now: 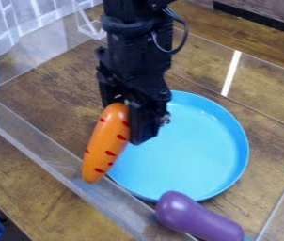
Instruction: Remove the carrot from the blue tray and put it on the table
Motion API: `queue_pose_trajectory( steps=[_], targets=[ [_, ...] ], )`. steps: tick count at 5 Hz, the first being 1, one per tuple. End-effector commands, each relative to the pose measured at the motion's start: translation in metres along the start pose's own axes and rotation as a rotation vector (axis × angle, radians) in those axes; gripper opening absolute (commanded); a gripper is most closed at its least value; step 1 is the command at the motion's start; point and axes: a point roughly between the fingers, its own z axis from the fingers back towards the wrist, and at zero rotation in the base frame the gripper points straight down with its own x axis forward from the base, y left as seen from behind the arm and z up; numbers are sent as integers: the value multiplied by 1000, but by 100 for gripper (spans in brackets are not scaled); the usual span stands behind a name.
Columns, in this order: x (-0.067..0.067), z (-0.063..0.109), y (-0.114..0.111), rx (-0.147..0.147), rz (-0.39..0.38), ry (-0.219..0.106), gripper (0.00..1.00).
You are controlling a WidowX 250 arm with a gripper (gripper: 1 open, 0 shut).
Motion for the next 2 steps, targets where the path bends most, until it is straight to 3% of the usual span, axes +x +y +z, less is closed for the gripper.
queue_pose_trajectory(
  steps=[1,2],
  targets=[
    [18,22,-7,16,-17,-79,0],
    [25,23,-17,21,-35,-75,0]
  ],
)
